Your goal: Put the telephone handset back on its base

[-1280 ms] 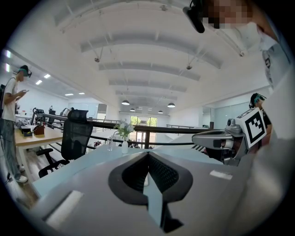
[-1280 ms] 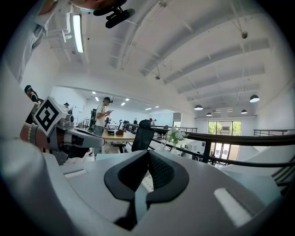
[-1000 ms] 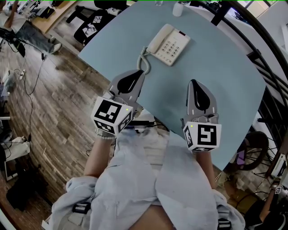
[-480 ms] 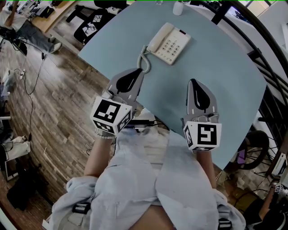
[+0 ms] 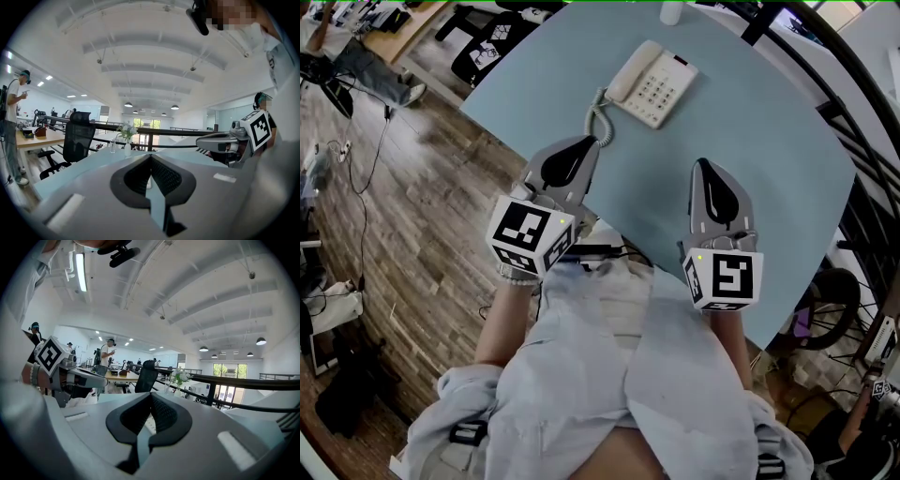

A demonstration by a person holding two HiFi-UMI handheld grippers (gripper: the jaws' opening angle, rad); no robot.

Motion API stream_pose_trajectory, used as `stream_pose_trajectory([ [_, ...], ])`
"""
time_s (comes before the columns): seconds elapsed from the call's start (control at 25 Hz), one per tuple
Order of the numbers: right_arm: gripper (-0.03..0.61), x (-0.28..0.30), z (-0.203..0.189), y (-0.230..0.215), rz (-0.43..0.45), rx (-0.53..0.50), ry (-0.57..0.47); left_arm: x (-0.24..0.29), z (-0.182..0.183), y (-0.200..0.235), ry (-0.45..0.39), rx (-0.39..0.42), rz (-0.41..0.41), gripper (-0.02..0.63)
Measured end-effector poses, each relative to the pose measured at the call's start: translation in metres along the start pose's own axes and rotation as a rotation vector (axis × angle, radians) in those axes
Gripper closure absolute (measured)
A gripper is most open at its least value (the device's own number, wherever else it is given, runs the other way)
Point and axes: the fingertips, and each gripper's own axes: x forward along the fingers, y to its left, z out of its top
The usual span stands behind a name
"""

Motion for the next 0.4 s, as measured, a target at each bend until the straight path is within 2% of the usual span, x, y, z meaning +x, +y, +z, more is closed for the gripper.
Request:
stream_pose_trajectory([
  [0.4,0.572,-0.0004,-0.0037,0.0003,0.000,0.002,0.009,0.0019,-0.0031,-0.0010,0.004,-0.007,-0.003,0.611],
])
